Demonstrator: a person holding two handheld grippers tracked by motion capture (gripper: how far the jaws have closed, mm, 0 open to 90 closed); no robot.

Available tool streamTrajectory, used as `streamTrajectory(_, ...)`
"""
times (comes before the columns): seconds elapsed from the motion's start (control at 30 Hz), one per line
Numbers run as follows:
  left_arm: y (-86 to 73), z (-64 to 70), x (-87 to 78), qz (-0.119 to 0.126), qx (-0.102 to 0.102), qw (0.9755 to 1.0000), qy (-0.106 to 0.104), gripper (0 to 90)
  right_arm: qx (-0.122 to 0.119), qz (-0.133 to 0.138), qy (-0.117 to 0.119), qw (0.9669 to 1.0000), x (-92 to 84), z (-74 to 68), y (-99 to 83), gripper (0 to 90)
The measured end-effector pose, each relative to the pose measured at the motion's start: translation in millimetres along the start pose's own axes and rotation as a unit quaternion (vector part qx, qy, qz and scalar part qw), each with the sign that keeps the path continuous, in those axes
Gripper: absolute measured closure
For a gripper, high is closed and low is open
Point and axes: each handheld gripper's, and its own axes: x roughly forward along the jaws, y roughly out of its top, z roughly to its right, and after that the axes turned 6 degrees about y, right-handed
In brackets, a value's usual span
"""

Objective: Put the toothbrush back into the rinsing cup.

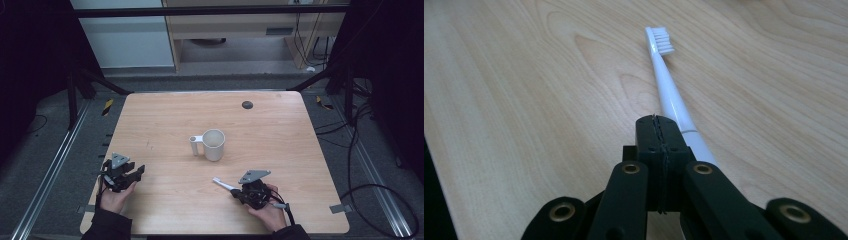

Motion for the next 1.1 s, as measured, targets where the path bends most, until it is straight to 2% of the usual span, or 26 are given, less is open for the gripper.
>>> streamTrajectory(0.2,0.0,-0.1,0.1,0.000,0.000,1.0000,0.000,55.6,0.015,0.006,-0.019,0.9997,-0.6,5.6,0.7,90.0)
streamTrajectory(0.4,-0.1,-0.1,0.2,0.000,0.000,1.0000,0.000,55.6,0.019,0.013,-0.018,0.9996,-2.6,8.0,1.1,90.0)
streamTrajectory(0.5,-0.1,-0.4,0.1,0.000,0.000,1.0000,0.000,55.6,0.022,0.032,-0.024,0.9990,-10.5,9.2,2.9,90.0)
streamTrajectory(0.63,-0.2,-0.7,-0.4,0.001,-0.002,1.0000,0.000,55.6,0.033,0.050,-0.048,0.9971,-26.8,19.7,-0.2,90.0)
streamTrajectory(0.8,-0.2,-0.6,-0.5,0.001,-0.002,1.0000,0.000,55.7,0.041,0.040,-0.073,0.9957,-42.1,30.0,-15.3,90.0)
streamTrajectory(0.93,-0.2,-0.5,-1.0,0.001,-0.002,1.0000,0.000,56.0,0.055,0.035,-0.071,0.9954,-53.2,30.1,-27.3,90.0)
streamTrajectory(1.1,-0.3,-0.5,-1.5,0.001,-0.001,1.0000,0.000,56.1,0.052,0.021,-0.070,0.9959,-59.3,27.1,-38.2,90.0)
